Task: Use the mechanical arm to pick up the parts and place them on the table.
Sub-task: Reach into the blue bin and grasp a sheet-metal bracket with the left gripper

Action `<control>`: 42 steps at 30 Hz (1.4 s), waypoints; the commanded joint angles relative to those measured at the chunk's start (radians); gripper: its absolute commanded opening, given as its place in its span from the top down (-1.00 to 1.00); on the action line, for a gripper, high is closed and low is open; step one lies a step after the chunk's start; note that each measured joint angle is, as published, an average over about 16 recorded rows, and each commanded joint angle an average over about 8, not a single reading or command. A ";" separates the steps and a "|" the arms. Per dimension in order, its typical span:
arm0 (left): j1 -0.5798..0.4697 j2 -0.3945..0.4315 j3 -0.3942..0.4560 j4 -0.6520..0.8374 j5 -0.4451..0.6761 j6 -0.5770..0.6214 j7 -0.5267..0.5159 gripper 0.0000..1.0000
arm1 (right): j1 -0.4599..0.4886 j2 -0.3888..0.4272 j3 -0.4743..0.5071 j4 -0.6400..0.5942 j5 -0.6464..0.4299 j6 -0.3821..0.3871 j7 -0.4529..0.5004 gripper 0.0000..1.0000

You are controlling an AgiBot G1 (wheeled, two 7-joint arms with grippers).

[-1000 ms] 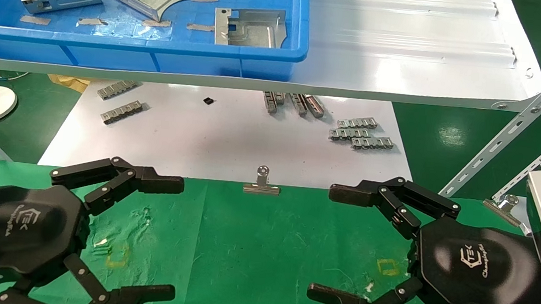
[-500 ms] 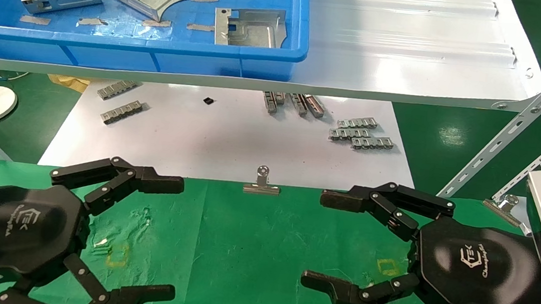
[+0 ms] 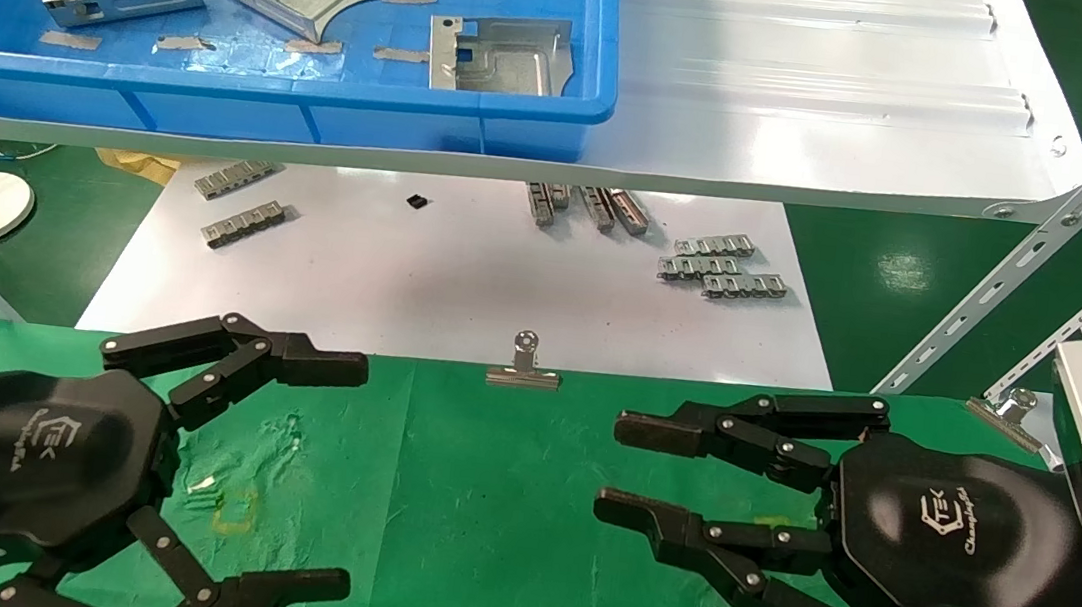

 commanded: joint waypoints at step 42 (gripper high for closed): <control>-0.719 0.323 0.191 0.595 0.421 -0.195 -0.059 -1.00 | 0.000 0.000 0.000 0.000 0.000 0.000 0.000 1.00</control>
